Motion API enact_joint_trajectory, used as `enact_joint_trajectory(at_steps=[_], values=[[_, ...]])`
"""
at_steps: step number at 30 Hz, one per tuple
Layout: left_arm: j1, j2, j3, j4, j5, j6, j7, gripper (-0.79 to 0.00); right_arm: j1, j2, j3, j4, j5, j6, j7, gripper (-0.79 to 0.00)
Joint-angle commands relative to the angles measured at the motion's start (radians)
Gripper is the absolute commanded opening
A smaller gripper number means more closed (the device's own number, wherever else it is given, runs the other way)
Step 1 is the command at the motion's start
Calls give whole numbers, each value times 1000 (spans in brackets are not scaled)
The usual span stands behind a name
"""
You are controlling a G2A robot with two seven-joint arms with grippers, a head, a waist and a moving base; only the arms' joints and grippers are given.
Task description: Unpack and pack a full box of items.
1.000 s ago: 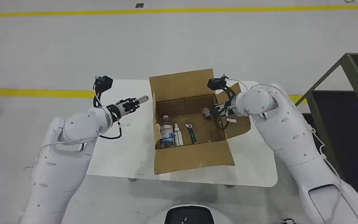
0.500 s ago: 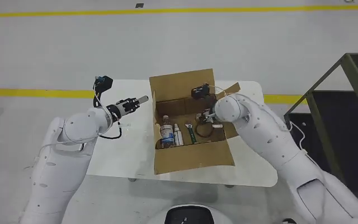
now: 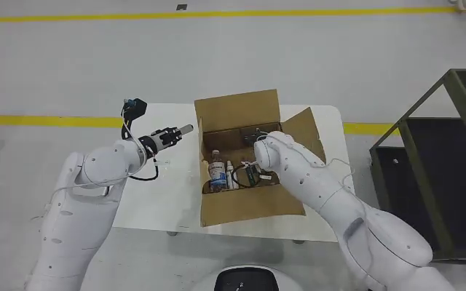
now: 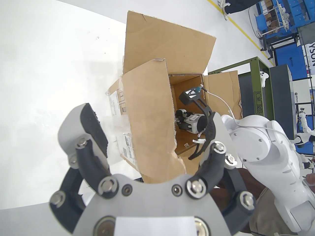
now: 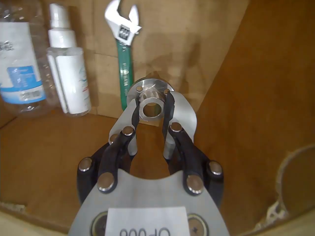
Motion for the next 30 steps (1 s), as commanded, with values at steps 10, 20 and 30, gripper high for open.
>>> enact_joint_trajectory(at_steps=[10, 20, 30], values=[[0, 0, 0, 0, 0, 0, 0, 0, 7, -86, -7, 184, 14, -23, -144, -511], [0, 0, 0, 0, 0, 0, 0, 0, 66, -113, 52, 279, 77, -84, -211, 0], [0, 0, 0, 0, 0, 0, 0, 0, 172, -2, 282, 309, 303, -480, -400, -785]])
